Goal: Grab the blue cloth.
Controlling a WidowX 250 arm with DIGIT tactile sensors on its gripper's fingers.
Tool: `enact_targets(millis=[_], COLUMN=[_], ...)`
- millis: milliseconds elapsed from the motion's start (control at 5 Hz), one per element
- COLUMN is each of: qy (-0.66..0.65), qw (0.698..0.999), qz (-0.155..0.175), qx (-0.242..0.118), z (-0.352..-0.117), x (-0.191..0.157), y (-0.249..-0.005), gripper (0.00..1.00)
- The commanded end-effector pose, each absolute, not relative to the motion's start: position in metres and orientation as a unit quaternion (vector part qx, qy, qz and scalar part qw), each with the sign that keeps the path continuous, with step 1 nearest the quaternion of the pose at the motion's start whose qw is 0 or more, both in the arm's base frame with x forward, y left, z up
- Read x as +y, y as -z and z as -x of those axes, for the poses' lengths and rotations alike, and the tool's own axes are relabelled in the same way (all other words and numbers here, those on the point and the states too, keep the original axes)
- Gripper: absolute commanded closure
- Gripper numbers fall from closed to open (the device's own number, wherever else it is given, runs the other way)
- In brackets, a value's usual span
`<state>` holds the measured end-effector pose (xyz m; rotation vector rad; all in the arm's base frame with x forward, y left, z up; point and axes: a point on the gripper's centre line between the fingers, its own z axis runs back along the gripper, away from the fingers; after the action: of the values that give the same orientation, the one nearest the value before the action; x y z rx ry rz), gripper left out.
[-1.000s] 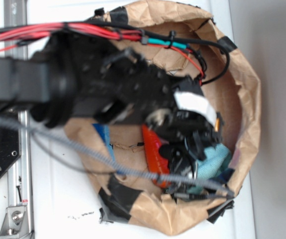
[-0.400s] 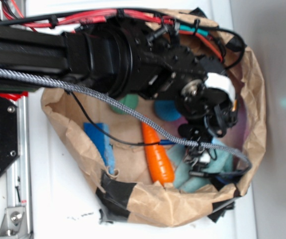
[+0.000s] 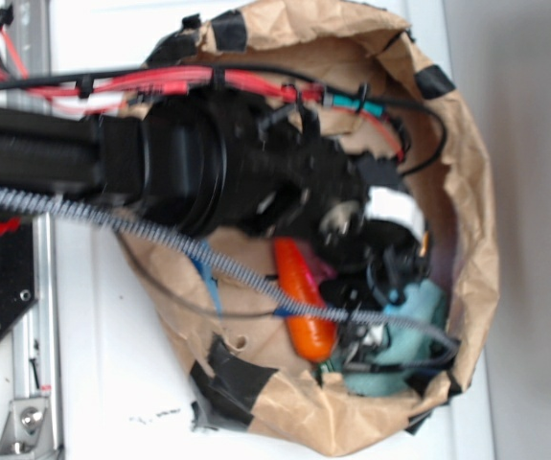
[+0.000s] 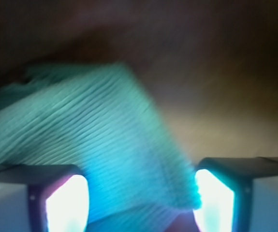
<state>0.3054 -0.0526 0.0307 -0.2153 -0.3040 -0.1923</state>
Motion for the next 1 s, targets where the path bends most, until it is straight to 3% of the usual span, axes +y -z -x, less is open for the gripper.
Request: enact_targets(millis=[0, 200, 400, 600, 800], qy=[0.021, -0.032, -0.074, -0.102, -0.164], qw=[0.975, 0.971, 0.970, 0.966, 0.967], qz=[0.002, -0.088, -0.133, -0.134, -0.118], qx=[-0.223, -0.219, -0.187, -0.196, -0.157], z=[-0.326, -0.334, -0.328, -0.321, -0.301], x=[-0.043, -0.010, 0.017, 0.034, 0.044], y=[-0.056, -0.079, -0.107, -0.143, -0.165], gripper=[1.00, 1.00, 1.00, 1.00, 1.00])
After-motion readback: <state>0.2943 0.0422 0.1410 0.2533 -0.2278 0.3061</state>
